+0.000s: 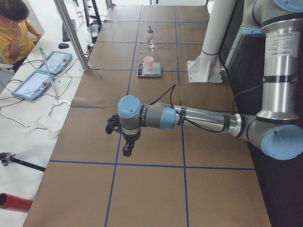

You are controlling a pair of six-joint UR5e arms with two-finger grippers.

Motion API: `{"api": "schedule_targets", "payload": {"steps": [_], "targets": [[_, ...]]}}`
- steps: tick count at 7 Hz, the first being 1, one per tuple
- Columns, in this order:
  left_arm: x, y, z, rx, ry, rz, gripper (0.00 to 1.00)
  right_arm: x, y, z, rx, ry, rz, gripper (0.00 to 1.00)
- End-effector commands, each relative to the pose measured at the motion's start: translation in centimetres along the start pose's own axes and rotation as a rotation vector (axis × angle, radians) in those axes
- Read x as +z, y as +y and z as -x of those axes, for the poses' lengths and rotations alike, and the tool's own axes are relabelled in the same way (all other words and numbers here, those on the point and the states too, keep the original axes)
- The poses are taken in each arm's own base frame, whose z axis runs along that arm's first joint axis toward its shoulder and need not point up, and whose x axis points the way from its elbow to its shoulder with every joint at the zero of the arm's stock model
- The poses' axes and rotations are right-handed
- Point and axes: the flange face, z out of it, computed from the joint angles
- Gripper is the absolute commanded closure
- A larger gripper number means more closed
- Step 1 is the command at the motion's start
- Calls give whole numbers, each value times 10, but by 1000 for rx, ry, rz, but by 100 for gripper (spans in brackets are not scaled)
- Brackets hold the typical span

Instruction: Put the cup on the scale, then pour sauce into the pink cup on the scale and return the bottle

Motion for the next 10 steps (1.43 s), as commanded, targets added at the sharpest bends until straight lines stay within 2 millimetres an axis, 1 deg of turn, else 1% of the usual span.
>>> {"api": "schedule_targets", "payload": {"steps": [1,4,5,6,7,10], "targets": [[1,0,0,-1,0,2,0,28,10,-11,57,-126,54,0],[2,-2,-4,5,3,7,0,26,0,-7,50,-142,44,0],[9,0,2,-6,6,20,0,25,-1,-6,48,-142,41,0],[4,-2,-2,6,4,8,0,24,-1,-7,49,-142,40,0],[8,-2,-2,7,5,13,0,24,-1,-7,50,-142,40,0],[7,-4,-6,21,4,9,0,26,-1,-7,47,-139,44,0]]}}
